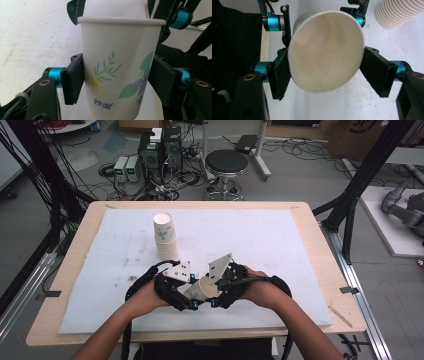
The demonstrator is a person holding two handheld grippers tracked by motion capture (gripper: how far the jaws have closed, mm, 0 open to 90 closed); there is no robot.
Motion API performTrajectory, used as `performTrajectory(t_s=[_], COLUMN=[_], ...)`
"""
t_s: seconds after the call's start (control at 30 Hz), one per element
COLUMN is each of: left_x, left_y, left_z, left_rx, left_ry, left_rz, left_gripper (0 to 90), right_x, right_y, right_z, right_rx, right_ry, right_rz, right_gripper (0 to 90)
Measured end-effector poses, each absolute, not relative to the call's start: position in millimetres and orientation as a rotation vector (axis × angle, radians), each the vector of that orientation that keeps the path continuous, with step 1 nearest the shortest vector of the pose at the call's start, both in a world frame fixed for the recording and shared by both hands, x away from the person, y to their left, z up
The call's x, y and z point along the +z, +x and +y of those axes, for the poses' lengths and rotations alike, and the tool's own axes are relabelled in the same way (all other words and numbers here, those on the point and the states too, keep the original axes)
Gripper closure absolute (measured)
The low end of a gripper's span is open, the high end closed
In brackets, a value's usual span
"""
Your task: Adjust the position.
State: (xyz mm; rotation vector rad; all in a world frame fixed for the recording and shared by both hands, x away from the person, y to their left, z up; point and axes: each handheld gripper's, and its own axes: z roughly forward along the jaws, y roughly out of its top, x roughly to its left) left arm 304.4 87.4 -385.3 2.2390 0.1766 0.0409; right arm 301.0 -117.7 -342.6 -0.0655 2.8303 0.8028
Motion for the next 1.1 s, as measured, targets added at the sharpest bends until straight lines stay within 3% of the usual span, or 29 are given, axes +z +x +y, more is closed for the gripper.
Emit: performTrajectory(t_s=[0.3,0.6,1.1], left_x=[-392,-409,-419], left_y=[305,305,299], left_z=[91,110,155], left_rx=[0.033,0.065,0.208], left_ry=[2.192,2.079,1.878], left_rz=[0.212,0.33,0.472], left_gripper=[30.7,29.8,29.1], right_x=[-338,-333,-368], right_y=[304,307,310], right_z=[-122,-145,-213], right_rx=[0.958,1.188,1.357], right_ry=[0.028,0.168,0.602], right_rz=[2.823,2.729,2.513], right_gripper=[22.3,22.1,22.2])
